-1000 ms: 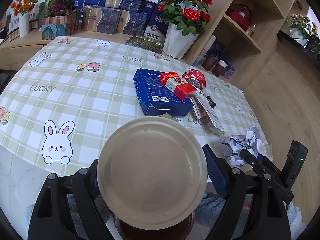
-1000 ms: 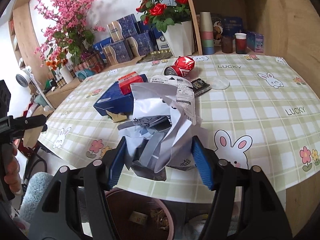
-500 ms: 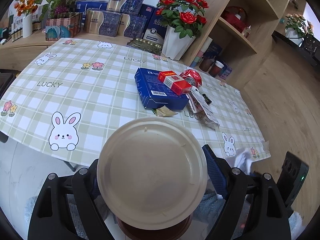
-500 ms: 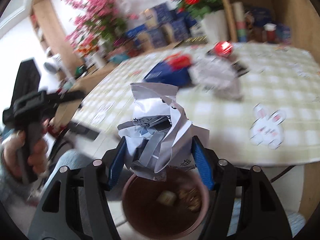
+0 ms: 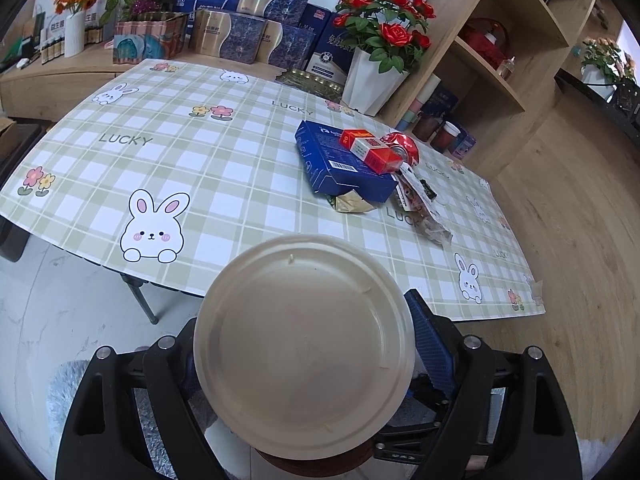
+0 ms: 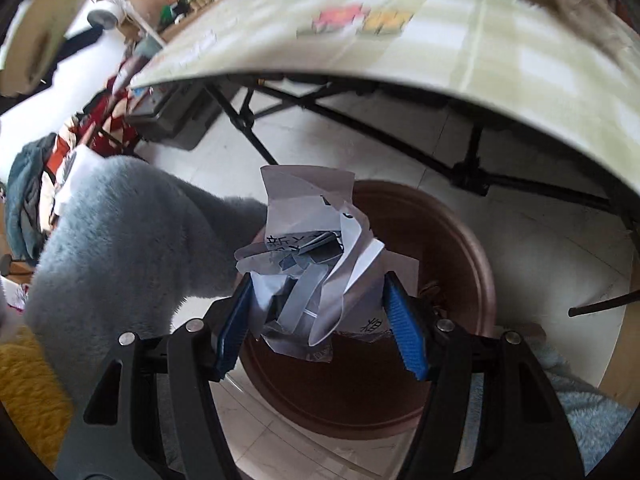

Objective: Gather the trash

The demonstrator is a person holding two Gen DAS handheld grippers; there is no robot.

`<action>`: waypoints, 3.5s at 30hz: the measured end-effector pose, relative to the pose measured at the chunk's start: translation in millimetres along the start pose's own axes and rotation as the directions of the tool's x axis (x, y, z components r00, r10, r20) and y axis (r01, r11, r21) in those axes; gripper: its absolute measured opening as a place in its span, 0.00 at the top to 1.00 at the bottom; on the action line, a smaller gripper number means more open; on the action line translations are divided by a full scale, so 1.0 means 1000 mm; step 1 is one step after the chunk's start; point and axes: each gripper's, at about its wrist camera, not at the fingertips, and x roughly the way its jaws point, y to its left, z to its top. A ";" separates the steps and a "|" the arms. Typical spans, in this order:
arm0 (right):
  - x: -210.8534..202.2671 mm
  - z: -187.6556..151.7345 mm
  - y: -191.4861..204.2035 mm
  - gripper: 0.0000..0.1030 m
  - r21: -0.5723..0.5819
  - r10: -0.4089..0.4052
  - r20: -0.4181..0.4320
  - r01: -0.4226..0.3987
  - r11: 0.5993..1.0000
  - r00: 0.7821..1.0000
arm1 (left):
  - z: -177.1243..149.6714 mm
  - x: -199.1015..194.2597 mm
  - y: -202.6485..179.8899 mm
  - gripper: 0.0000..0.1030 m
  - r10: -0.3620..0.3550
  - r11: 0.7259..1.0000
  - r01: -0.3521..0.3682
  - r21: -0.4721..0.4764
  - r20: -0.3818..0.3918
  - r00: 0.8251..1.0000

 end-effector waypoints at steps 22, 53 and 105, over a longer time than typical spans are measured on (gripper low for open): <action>-0.060 0.005 0.003 0.09 -0.072 0.016 0.239 0.001 0.997 0.971 | -0.018 0.025 -0.014 0.20 0.021 0.998 -0.018 0.055 -0.064 0.998; -0.144 -0.037 -0.071 0.06 0.172 -0.272 0.488 0.214 0.962 0.829 | -0.075 0.107 -0.055 0.20 0.036 0.981 0.037 0.192 -0.362 0.932; -0.145 0.046 -0.115 0.06 0.270 -0.479 0.432 0.397 0.877 0.764 | 0.053 0.059 -0.011 0.08 0.141 0.990 -0.141 -0.010 0.029 0.990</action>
